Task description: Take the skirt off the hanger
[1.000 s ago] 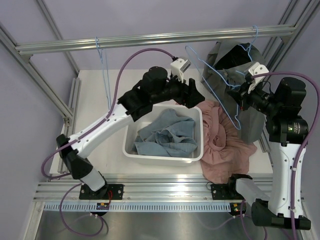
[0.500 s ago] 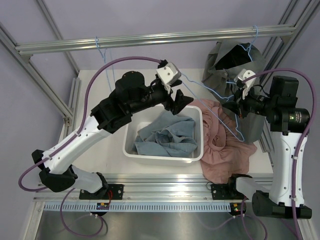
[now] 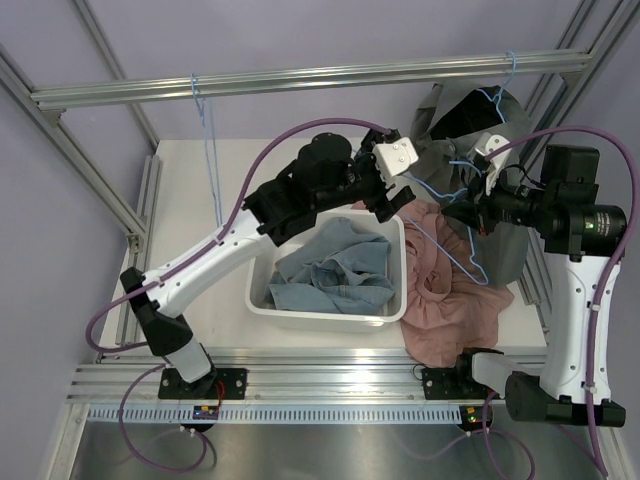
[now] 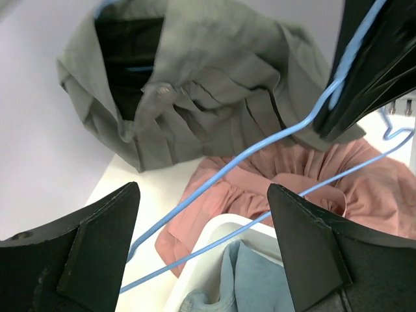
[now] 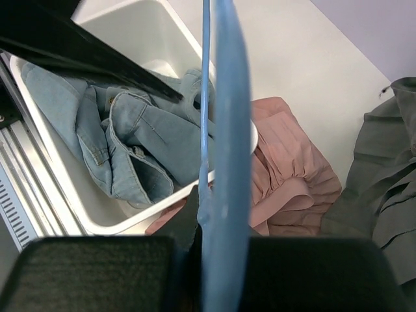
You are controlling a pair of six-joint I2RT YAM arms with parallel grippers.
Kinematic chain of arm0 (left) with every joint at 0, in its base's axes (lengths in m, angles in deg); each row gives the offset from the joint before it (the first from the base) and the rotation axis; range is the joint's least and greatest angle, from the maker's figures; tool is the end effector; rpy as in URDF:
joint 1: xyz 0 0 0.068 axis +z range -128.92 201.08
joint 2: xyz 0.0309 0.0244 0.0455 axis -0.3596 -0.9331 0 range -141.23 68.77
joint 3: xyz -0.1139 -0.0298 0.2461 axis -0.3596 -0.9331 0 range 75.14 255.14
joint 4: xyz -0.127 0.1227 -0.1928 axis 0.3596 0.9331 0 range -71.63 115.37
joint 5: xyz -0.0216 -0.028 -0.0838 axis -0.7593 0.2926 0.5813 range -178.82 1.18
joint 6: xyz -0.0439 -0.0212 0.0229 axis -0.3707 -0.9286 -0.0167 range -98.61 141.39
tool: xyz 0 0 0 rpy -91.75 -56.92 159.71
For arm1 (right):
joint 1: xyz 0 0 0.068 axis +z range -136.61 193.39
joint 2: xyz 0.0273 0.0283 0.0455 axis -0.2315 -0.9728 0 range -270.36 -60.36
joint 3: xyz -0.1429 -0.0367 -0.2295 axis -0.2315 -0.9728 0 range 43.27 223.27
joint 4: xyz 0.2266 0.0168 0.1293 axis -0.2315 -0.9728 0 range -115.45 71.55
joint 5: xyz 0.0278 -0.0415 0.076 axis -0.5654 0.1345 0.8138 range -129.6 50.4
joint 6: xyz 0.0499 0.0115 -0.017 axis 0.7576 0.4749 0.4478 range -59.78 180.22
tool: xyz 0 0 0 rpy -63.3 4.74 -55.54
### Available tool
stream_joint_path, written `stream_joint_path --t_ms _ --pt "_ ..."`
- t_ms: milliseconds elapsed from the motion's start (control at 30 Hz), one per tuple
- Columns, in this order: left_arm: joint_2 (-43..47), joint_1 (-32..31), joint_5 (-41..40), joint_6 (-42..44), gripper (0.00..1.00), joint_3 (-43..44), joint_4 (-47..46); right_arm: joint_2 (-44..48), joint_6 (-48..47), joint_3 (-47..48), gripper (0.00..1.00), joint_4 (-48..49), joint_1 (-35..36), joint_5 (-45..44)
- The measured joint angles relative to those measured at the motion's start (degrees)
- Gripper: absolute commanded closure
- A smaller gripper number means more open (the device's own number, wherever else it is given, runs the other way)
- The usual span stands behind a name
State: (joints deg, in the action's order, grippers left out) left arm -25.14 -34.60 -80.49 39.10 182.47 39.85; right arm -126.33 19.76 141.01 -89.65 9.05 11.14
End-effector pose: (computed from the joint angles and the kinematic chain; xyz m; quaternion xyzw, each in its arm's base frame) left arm 0.2048 -0.3090 0.4769 0.4882 0.5754 -0.2646 0.6005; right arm 0.1654 0.0151 0.4733 -0.4273 0.7200 0.2111 0.5044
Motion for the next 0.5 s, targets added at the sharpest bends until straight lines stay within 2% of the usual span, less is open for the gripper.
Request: stream_joint_path --t_ms 200,500 --pt "-1.62 1.57 0.94 -0.17 0.16 -1.09 -0.72 0.72 3.78 0.90 1.00 0.63 0.04 -0.11" --pt "2.93 4.50 4.52 -4.48 0.15 -13.38 -7.89 0.90 14.32 1.11 1.00 5.99 0.11 0.00"
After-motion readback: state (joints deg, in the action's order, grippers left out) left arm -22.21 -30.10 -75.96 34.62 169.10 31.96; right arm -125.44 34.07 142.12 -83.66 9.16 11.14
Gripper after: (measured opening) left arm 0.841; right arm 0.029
